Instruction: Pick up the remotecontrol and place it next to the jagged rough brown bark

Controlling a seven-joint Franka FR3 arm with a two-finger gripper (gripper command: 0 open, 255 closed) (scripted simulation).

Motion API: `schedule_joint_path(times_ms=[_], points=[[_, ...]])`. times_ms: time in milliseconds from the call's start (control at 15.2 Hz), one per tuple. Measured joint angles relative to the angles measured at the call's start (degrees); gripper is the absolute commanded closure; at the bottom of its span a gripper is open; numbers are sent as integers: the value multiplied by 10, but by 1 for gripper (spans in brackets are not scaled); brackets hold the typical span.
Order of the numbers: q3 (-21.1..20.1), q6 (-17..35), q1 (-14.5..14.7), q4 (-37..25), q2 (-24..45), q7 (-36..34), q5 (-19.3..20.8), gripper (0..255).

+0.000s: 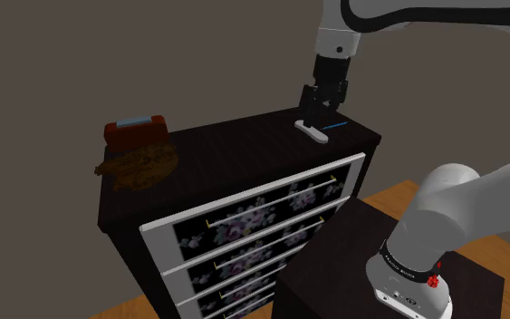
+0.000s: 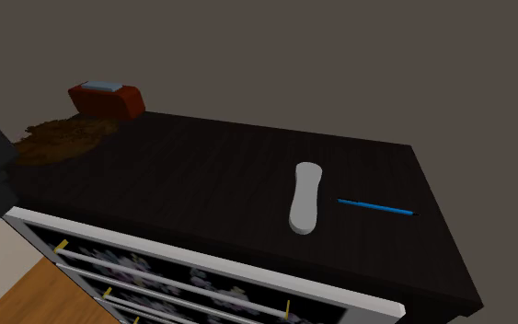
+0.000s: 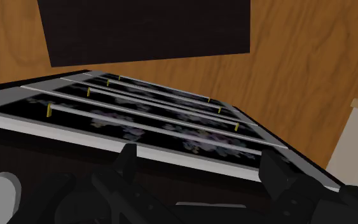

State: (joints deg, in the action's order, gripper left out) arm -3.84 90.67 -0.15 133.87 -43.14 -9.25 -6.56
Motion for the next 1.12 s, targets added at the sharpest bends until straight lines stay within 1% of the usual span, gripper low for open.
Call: schedule_joint_path(times_ms=[198,264,396,858,1122], points=[[9,12,-5,0,13,10,7,0],[16,26,-9,10,19,19,13,0],[35,43,-18,11,36,41,27,0],[87,130,-46,13,123,103,61,0],[118,177,-59,-7,189,140,73,0]])
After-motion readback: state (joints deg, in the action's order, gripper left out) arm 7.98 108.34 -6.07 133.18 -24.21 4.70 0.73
